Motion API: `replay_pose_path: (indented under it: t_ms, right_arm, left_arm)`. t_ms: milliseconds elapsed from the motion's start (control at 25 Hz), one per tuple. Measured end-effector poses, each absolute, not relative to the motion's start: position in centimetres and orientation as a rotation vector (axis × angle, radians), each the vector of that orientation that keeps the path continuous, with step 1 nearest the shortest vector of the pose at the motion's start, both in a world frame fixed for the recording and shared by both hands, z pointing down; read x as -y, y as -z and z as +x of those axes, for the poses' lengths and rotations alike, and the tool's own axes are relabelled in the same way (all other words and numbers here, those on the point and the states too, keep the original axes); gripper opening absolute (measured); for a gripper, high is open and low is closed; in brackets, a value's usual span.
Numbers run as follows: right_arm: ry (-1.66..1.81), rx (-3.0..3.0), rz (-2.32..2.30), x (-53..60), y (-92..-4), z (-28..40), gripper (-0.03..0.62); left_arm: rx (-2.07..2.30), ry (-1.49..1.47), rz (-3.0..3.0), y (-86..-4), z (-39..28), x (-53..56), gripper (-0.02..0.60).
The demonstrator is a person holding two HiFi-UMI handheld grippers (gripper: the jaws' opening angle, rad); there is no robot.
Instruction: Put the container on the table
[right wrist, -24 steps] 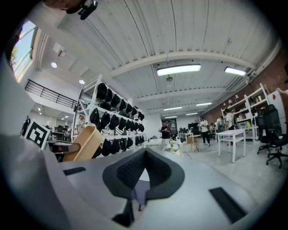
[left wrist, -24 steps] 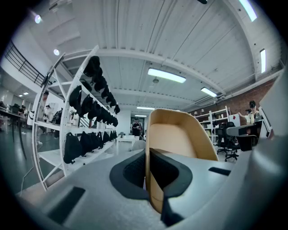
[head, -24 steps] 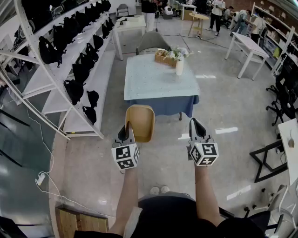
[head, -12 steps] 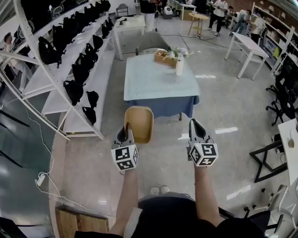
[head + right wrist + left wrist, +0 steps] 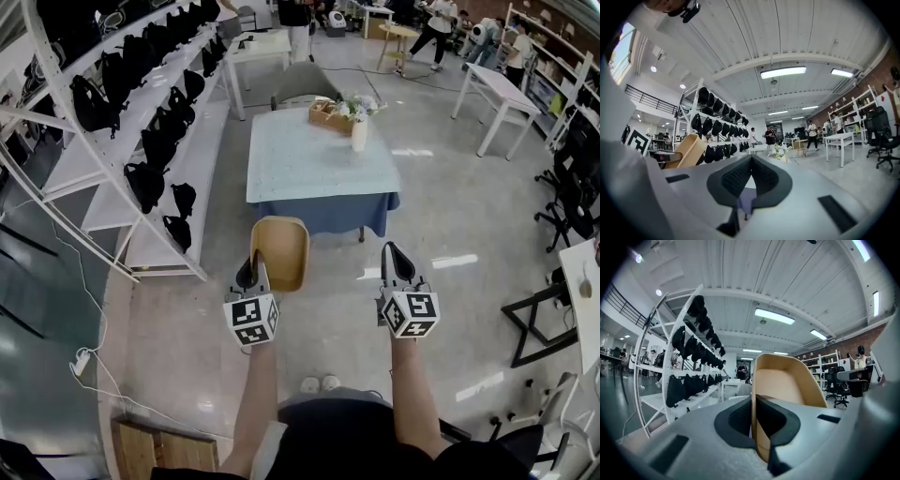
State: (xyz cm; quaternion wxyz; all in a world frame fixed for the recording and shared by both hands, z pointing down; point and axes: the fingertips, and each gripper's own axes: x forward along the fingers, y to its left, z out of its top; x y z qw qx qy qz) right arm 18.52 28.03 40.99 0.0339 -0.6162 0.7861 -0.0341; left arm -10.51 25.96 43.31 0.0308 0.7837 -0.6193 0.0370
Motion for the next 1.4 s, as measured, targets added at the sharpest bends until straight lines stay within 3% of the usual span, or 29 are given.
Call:
replay_pose_path:
  t_ms: [1400]
  right_arm:
    - [0.166,-2.499,-1.783,-22.3,-43.3,20.9,-0.002]
  left_arm:
    - [2.027,-0.125,2.317,-44.7,-9.5,-23.6,0.009]
